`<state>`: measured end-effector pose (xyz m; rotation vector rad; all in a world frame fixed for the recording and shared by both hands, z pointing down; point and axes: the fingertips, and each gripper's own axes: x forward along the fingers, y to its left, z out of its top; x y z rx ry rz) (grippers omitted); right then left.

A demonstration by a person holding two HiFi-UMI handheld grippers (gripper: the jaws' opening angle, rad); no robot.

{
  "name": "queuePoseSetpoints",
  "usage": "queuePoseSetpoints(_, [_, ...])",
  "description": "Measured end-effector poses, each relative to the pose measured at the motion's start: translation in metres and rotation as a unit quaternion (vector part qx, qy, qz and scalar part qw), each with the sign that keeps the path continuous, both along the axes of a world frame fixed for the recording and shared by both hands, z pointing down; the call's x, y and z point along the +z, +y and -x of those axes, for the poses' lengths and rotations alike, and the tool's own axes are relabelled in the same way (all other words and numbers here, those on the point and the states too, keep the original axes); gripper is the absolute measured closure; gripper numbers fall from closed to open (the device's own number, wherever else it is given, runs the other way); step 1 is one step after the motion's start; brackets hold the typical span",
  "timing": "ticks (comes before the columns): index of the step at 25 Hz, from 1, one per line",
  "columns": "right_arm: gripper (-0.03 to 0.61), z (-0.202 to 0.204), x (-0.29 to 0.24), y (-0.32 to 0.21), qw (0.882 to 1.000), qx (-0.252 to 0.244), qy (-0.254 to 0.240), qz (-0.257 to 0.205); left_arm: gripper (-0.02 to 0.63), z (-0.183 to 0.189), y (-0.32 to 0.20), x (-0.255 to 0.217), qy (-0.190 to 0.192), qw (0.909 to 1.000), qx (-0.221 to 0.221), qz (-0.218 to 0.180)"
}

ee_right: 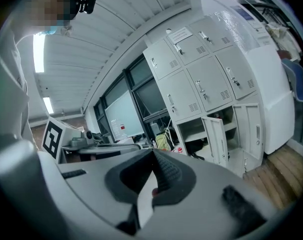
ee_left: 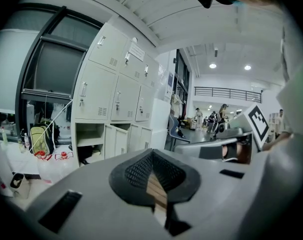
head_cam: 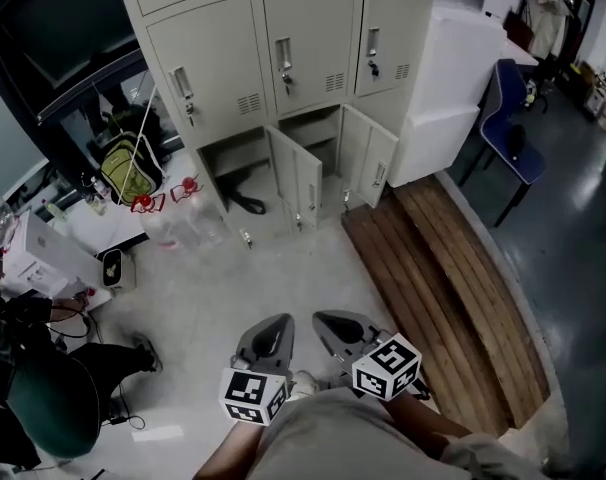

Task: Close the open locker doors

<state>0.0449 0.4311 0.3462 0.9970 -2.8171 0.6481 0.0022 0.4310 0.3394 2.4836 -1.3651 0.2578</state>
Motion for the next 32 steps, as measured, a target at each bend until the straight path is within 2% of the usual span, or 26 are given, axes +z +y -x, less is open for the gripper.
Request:
queuePoseSetpoints(2, [0.551,0.012,-0.004,0.002,1.000,0.001,-0.014,-0.004,0.598,0.013,0.001,0.002,-0.001,1.0000,-0.003,0.001])
queuePoseSetpoints(6, [0.551,0.029,0.000,0.006,1.000,0.003,-0.009,-0.006,0.597,0.032,0.003,0.007,0.000,1.0000,-0.006,0.000])
queuePoseSetpoints(19, [0.551,0.058,0.001,-0.002,1.000,-0.011,-0.010,-0.006,0.598,0.055,-0.005,0.008,0.007,0.9999,-0.009,-0.004])
queuePoseSetpoints(26, [0.551,0.064,0.000,-0.032,1.000,-0.017,-0.024,-0.011,0.597,0.061,-0.034,0.008,0.005,0.9998,-0.015,-0.007])
queuePoseSetpoints(32, [0.551,0.066,0.006,-0.076,0.999,-0.028,-0.026,-0.006,0.598,0.060,-0.079,0.015,0.005,0.9998,-0.020,0.000])
